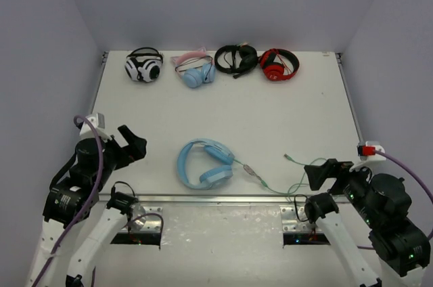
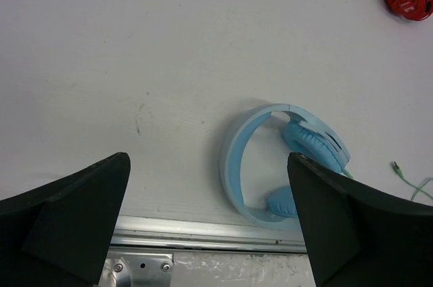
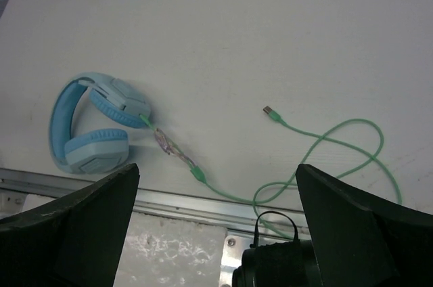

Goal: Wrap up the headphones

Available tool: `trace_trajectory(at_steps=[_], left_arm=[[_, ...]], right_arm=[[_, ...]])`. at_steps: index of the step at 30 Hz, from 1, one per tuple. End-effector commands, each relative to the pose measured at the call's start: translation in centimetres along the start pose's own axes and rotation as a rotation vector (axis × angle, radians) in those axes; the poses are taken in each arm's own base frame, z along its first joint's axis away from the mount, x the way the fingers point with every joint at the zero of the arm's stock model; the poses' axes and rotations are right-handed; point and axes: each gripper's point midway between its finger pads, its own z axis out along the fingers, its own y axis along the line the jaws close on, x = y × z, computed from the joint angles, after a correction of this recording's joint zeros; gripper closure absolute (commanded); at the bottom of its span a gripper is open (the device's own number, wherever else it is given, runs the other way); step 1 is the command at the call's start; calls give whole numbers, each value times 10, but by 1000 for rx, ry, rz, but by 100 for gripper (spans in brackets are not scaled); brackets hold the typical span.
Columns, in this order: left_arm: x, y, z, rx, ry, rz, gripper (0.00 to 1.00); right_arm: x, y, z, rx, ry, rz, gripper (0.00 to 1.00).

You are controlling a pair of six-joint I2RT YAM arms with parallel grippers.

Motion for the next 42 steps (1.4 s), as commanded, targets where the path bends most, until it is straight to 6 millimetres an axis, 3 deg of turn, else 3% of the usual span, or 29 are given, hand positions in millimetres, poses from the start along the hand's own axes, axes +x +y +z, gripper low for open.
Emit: trace_trajectory(at_steps=[1,5,8,12,16,19,20,22,23,25,28,30,31,32,36,42], left_arm=[[-1,-16,11,56,29,40,0],[12,-21,39,18,136,72,0],[35,-28,66,26,250,76,0],[42,-41,77,-3,266,18,0],[58,-48,73,-61,263,14,0],[95,-59,79,-81,334,29,0],[120,-43,88,-152,372,62,0],[153,-48,102,-143,423,67,0],[171,-38,106,-164,453,86,0],[183,-36,117,-168,445,98,0],[185,-31,128,-165,408,119,6],[189,-35,133,-126,400,133,17],[192,-33,135,-134,406,143,29],[193,-32,137,-137,405,148,31],[194,-34,144,-119,390,193,31],[187,-48,151,-71,363,225,22]], right_arm=[[-12,14,0,-80,-65,4,1],[-20,43,-11,-259,-141,-9,1],[-12,39,-1,-216,-63,18,1],[-4,43,14,-217,28,37,1],[-15,55,17,-288,-46,62,1],[-14,61,23,-322,-46,85,1],[-13,63,25,-330,-37,90,1],[-9,70,27,-369,-25,99,1],[-4,70,31,-375,-13,104,1],[-3,74,31,-400,-17,115,1],[2,78,27,-428,3,108,1],[5,77,26,-433,7,89,1],[8,75,27,-427,16,88,1],[10,74,28,-420,17,83,1],[22,70,36,-414,28,95,1],[46,73,59,-442,96,133,1]])
